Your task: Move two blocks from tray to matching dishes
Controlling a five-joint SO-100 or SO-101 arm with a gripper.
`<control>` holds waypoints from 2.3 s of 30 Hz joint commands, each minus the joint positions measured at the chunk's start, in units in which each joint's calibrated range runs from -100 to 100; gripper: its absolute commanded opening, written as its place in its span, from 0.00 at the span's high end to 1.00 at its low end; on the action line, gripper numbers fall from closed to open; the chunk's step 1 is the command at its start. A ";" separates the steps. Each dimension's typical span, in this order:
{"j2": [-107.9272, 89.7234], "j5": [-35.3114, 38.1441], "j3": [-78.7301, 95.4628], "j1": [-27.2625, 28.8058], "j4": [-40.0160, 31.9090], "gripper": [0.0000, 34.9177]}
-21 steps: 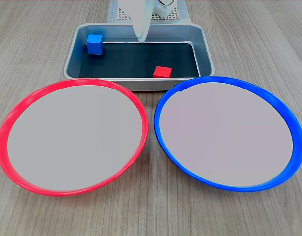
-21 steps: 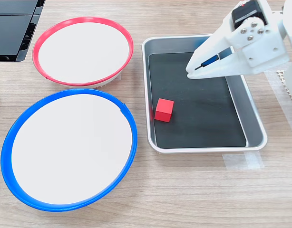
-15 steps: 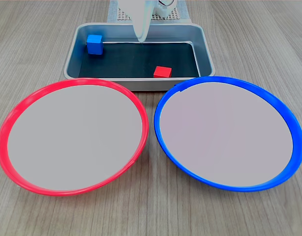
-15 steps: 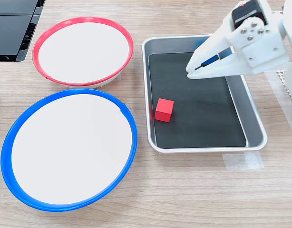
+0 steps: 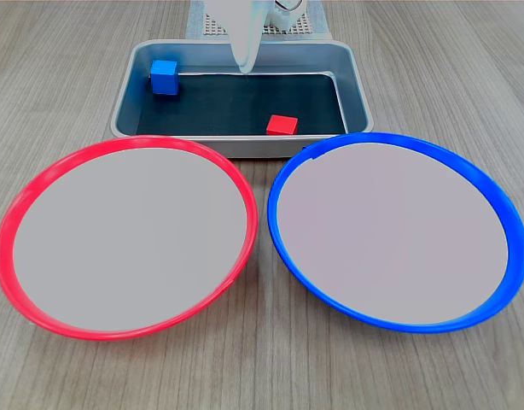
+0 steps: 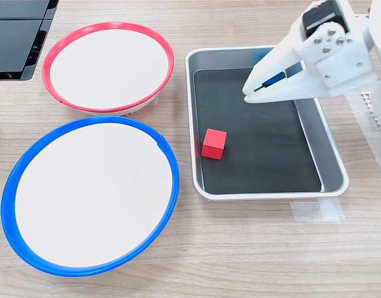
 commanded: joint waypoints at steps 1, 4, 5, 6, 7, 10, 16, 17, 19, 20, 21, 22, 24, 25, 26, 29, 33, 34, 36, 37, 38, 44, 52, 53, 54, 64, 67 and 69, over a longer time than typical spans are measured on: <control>-0.26 -0.24 0.09 -0.06 0.28 0.99; -0.26 -0.24 0.09 -0.06 0.28 0.99; -0.26 0.00 0.09 -0.25 0.28 0.99; -0.34 0.00 0.09 -0.34 0.28 0.99; -0.34 -0.24 0.09 0.03 0.28 0.99; 0.17 -2.05 -1.46 1.26 -0.22 0.99; 17.31 17.53 -26.22 11.99 18.44 0.99; 20.04 20.07 -29.31 14.25 21.16 0.99; 28.32 27.30 -36.05 20.83 26.86 0.99; 30.96 29.74 -37.78 23.19 27.68 0.99; 33.35 32.63 -38.69 25.45 27.93 0.98; 34.88 34.73 -38.87 27.05 27.52 0.97; 37.95 39.66 -38.23 29.87 26.28 0.94; 40.34 43.13 -36.60 32.32 23.47 0.88; 40.94 43.86 -36.05 32.88 22.24 0.86; 44.78 44.59 -32.32 34.48 13.82 0.74; 49.64 38.93 -31.86 33.92 8.95 0.63; 50.15 37.95 -32.77 33.54 9.77 0.63; 50.75 36.29 -34.50 32.98 11.67 0.62; 51.34 35.36 -35.69 32.60 13.07 0.60; 52.03 34.33 -36.23 32.13 13.73 0.58; 55.10 32.67 -37.41 30.43 14.15 0.51; 57.48 31.40 -36.23 28.18 12.25 0.51; 57.66 31.31 -35.87 27.89 11.84 0.51; 58.00 31.31 -35.32 27.80 11.09 0.51; 59.79 31.94 -29.22 28.27 2.92 0.51; 61.49 31.65 -29.22 27.52 1.10 0.54; 62.60 31.36 -29.59 26.76 0.03 0.60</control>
